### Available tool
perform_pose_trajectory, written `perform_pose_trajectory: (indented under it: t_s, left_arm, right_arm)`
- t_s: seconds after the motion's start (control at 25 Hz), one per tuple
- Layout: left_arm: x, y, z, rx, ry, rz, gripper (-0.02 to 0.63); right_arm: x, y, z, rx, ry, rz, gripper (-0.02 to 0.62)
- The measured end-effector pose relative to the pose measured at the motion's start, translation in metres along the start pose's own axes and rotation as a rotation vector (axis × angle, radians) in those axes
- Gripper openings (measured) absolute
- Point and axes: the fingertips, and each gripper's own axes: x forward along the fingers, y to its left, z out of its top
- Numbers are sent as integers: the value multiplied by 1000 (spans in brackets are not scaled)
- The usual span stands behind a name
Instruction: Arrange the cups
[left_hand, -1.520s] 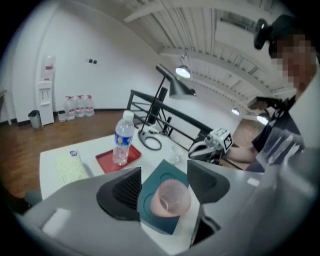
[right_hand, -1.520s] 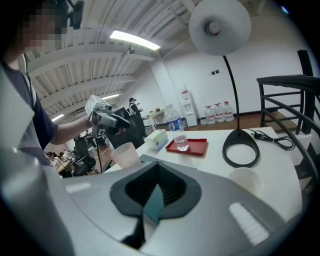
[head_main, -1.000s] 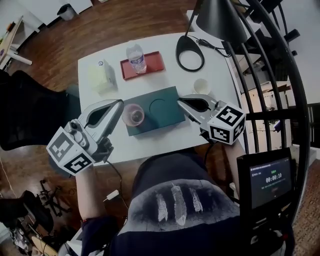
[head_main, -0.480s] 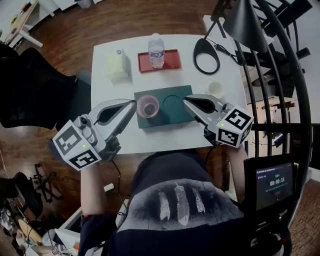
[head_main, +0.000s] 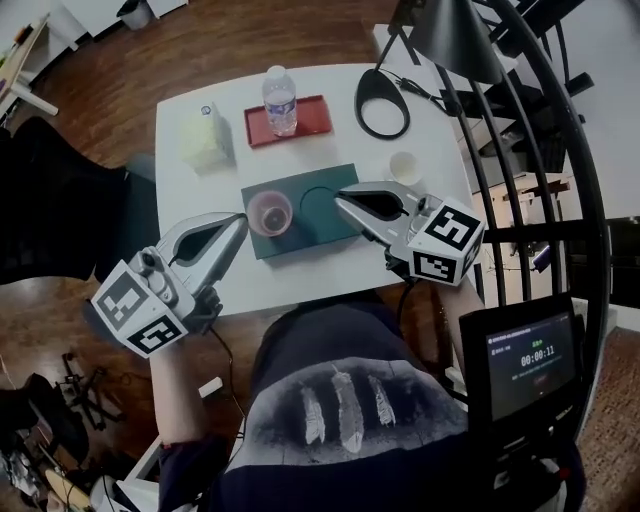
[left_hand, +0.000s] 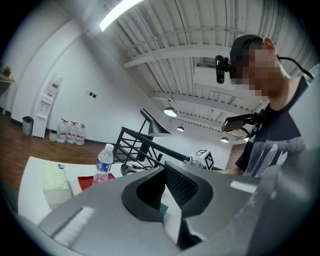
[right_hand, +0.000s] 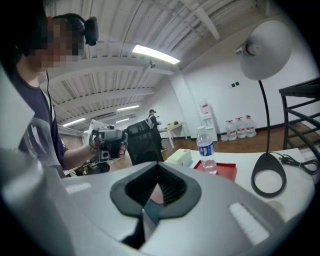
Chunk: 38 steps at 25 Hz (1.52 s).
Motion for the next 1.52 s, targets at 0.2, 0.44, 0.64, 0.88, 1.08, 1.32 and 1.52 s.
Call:
perform_pose_trajectory:
  t_s: [0.2,0.44,0.64,0.88,1.08,1.32,1.52]
  left_arm:
    - [11,-10,-3,85,79,-11,14]
    - [10,-6,7,51,13,36,15]
    - [3,1,15,64,-6,96,15]
    - [1,12,5,43,0,140,15]
    - [5,20,-1,18,2,140,15]
    - [9,20,1,25,10,127,15]
    - [12,21,-4,18,30,120,15]
  right_arm:
    - [-9,-2,-1,1,7,-18,3]
    - [-24,-6,-3,16,7,-53,3]
    - [-25,-11,2,5,5,-50,3]
    - [-26,-17,2,-3,14,-50,3]
    - [-27,-25,5,-8,15,-72,12]
    - [-29,-28,10,-18,10,-97,12]
    - [-34,-30,10,-22,16,-122,12]
